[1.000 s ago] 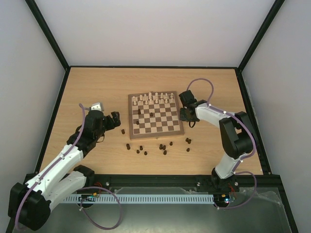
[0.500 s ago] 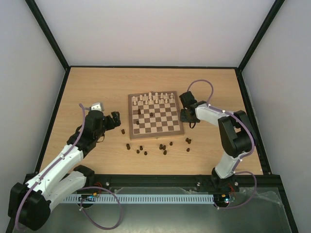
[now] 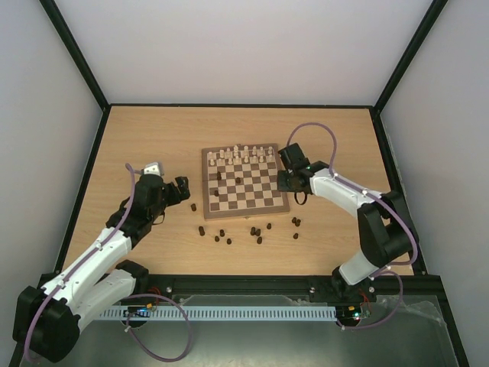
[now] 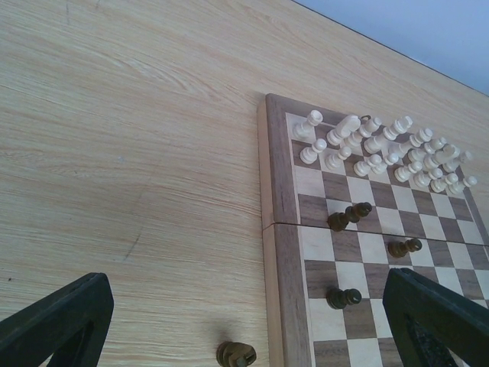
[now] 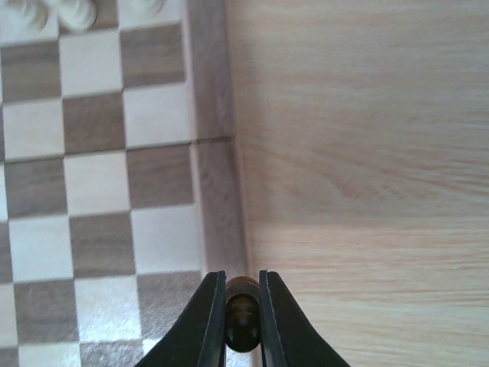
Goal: Set up the chess pieces on the board
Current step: Pick up the chess piece at the center of the board, then place the chess piece on the chessboard.
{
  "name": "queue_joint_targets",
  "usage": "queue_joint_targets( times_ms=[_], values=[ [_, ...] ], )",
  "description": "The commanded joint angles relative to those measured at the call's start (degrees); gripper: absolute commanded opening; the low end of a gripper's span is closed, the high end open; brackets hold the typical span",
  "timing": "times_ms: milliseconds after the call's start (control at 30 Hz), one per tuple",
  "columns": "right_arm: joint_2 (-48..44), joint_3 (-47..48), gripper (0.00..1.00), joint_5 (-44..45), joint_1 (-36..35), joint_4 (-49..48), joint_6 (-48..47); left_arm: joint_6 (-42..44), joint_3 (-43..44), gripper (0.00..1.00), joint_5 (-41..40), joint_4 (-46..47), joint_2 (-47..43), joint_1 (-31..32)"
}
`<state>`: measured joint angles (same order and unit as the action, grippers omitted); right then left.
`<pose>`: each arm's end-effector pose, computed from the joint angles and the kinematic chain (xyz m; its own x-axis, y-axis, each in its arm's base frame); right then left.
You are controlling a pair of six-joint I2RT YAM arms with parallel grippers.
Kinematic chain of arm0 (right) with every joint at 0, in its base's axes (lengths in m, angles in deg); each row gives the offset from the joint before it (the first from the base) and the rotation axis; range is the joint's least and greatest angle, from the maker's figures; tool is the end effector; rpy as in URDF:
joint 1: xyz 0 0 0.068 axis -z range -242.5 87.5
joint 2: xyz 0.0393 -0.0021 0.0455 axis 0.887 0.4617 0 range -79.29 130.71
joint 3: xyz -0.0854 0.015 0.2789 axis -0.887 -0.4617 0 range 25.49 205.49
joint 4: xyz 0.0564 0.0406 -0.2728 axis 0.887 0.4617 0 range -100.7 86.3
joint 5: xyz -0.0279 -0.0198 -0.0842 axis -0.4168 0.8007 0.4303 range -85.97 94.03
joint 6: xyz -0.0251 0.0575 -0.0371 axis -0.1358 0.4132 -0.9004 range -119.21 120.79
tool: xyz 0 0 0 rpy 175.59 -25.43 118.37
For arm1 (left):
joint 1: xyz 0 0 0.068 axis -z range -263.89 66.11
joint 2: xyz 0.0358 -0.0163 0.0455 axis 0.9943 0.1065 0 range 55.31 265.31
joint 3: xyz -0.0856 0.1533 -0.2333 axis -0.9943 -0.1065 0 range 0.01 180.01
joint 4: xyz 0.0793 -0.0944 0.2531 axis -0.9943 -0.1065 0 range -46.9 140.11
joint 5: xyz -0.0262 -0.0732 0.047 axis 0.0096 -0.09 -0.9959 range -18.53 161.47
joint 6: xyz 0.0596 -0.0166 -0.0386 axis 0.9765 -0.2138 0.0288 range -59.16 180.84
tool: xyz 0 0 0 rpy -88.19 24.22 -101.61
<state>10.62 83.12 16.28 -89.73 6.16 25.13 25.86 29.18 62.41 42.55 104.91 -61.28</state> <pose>0.3294 0.1550 0.2050 -0.7462 0.0690 -0.6621 -0.0178 0.9922 0.1234 0.2112 -0.0776 0.2300 -0.4990 -0.4056 -0.7658 -0.0425 0.8941 -0.4458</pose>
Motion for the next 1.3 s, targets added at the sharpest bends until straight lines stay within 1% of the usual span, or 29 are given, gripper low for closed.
queue_joint_targets(
  times_ms=[0, 733, 833, 900, 933, 967, 1000, 1033, 1100, 1167, 1267],
  values=[
    [1.5, -1.3, 0.04, -2.2, -2.6, 4.0, -1.4, 0.4, -0.3, 1.0, -0.8, 0.4, 0.1, 0.2],
    [7.6, 3.3, 0.05, -2.8, -6.2, 5.0, -1.8, 0.4, -0.4, 1.0, -1.4, 0.1, -0.1, 0.2],
    [7.7, 3.2, 0.09, -2.2, -6.4, 5.3, -1.7, 0.4, -0.5, 1.0, -1.4, 0.1, -0.3, 0.2],
    [7.5, 3.2, 0.1, -1.7, -6.3, 5.6, -1.7, 0.4, -0.5, 1.0, -1.3, 0.0, -0.3, 0.2],
    [7.3, 3.2, 0.14, -1.4, -6.4, 5.8, -1.5, 0.4, -0.5, 0.99, -1.3, 0.0, -0.3, 0.2],
    [7.0, 3.3, 0.19, -1.2, -6.4, 5.9, -1.5, 0.4, -0.5, 0.99, -1.3, 0.0, -0.3, 0.2],
    [6.8, 3.3, 0.2, -1.1, -6.4, 6.1, -1.4, 0.4, -0.5, 1.0, -1.3, 0.0, -0.4, 0.2],
    [6.6, 3.4, 0.18, -1.0, -6.4, 6.2, -1.4, 0.4, -0.5, 1.0, -1.3, 0.0, -0.4, 0.2],
    [6.3, 3.7, 0.18, -0.6, -6.4, 6.7, -1.3, 0.4, -0.5, 0.99, -1.2, 0.0, -0.4, 0.2],
    [5.9, 4.0, 0.24, -0.2, -6.4, 7.1, -1.3, 0.4, -0.4, 1.0, -1.2, 0.0, -0.4, 0.2],
    [5.1, 4.4, 0.26, -0.2, -6.4, 7.3, -1.2, 0.4, -0.5, 0.99, -1.2, 0.1, -0.5, 0.2]
  ],
)
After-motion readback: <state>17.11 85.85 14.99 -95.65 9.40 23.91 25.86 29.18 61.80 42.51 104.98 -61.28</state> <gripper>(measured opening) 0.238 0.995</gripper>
